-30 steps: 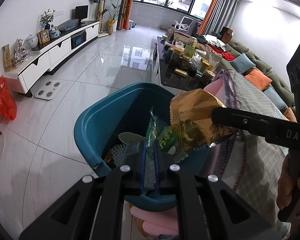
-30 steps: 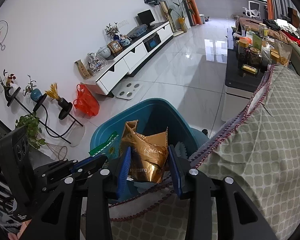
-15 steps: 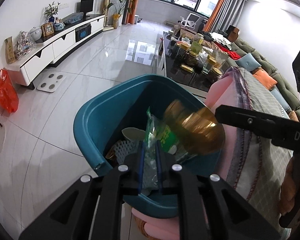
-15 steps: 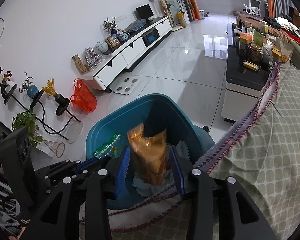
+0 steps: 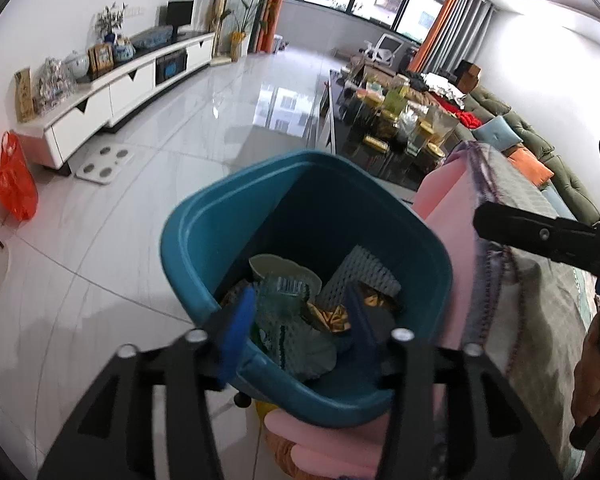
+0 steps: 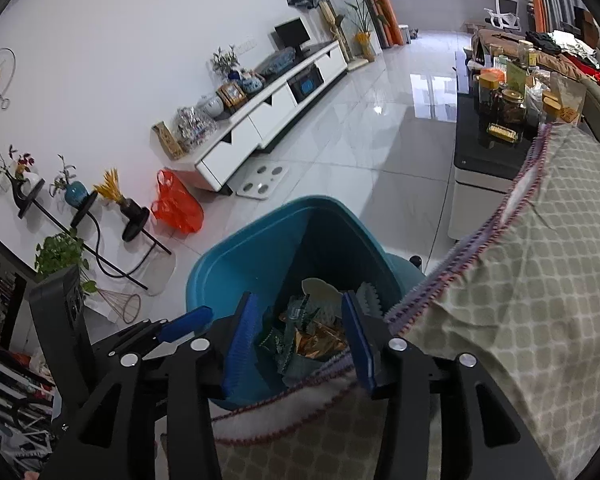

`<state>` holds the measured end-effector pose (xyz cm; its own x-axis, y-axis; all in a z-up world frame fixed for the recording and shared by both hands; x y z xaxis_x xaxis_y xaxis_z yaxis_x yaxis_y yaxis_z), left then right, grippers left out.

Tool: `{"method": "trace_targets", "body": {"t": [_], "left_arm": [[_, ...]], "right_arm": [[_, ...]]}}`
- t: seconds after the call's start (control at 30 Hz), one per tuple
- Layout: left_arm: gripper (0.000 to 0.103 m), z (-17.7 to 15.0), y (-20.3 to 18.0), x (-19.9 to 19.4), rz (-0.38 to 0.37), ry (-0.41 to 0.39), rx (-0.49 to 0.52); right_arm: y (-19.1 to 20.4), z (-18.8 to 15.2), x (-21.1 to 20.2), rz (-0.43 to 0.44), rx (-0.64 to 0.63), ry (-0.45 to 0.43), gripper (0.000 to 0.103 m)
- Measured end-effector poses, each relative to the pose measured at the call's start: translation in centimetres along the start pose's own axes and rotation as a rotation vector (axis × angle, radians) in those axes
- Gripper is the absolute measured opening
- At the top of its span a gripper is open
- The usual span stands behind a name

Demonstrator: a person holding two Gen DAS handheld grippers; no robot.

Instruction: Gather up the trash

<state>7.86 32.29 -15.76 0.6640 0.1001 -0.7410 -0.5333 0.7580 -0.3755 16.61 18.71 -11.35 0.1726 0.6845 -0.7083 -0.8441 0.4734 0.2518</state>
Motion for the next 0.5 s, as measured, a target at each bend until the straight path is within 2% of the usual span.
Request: {"method": "trace_targets", "body": {"t": [0.07,0.13,0.17,0.27,0.33,0.5], "left_arm": [[0.058,0.1,-0.3,-1.0,-0.006,-0.025,0.018],[0.070,0.0,-0.8,-2.4,-0.014,-0.060,0.043],[0.072,-0.2,-1.1,-3.2,-0.019,-0.084,0.064],[0.087,-0.7,-2.1,-5.1,-0.031,-0.126,0.108],[0.100,-1.2,-3.1,-6.7,-0.063,-0.162,0.134],[0.100,-2.8,-6.6,-9.5,-0.127,-0.226,0.178]], "right_arm": [[0.0,-0.3,-1.4,-0.007,-0.009,-0.032,0.057],[-0.1,-0.7,-3.0,-0.013,-0.021,-0.064,0.062],[-0.2,-1.0,-3.9,-0.024,-0.026,-0.082,0.067],[-0.5,-2.0,-6.4,-0.045,-0.042,-0.128,0.073],[-0.7,-3.1,-8.6,-0.084,-0.057,-0.161,0.079],[-2.3,-7.2,-14.6,-0.229,-0.030,-0.264,0.098]]}}
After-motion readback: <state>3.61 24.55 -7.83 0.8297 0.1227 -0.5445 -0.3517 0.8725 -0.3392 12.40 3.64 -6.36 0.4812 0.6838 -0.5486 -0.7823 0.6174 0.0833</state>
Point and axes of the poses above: each gripper's, at about its wrist camera, not at the fingertips, and x roughly the way its jaws point, y to its left, z to its top, the point moved 6 cm from there along x, roughly the way its jaws point, and after that the axes turned 13 degrees about -x, right-handed, at the moved point
